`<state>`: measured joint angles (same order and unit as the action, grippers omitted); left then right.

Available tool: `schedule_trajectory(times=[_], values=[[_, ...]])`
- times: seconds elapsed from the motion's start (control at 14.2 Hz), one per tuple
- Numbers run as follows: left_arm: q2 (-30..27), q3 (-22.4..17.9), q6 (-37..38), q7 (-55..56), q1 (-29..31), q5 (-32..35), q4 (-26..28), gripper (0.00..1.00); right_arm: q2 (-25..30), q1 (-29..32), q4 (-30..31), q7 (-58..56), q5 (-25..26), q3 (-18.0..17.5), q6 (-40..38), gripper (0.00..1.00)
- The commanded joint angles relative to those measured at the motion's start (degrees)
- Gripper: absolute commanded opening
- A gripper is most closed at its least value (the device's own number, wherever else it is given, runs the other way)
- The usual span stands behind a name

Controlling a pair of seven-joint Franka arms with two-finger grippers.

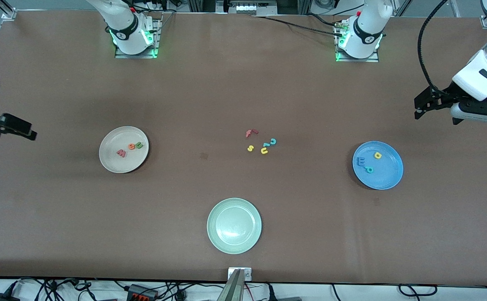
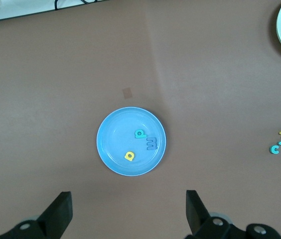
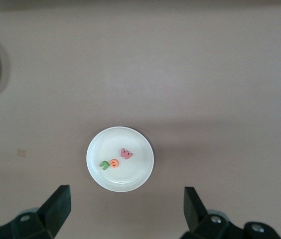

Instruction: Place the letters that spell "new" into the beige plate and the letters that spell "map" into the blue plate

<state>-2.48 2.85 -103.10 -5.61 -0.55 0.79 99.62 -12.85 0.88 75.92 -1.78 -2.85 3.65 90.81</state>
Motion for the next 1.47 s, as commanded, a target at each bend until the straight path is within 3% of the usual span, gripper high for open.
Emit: schedule_trajectory(times=[0.0, 0.28, 0.63, 1.4], values=[[0.1, -0.2, 1.2, -1.3, 0.2, -0.9, -1.4, 1.0, 4.1, 1.7, 3.3, 1.0, -0.2, -0.1, -0.9, 1.0], [0.8, -0.1, 1.1, -1.1, -0.1, -1.3, -2.6, 1.0, 7.0, 1.8, 7.7, 1.2, 0.4, -0.1, -2.6, 1.0], [3.6, -0.6, 1.1, -1.6, 0.3, -1.4, -6.3, 1.0, 16.5, 1.3, 22.0, 1.3, 4.7, -0.9, 3.2, 1.0], [2.5, 0.0, 5.5, -1.1, 0.2, -1.5, -6.3, 1.0, 16.7, 1.5, 21.0, -1.6, 4.6, -0.7, 1.2, 1.0]])
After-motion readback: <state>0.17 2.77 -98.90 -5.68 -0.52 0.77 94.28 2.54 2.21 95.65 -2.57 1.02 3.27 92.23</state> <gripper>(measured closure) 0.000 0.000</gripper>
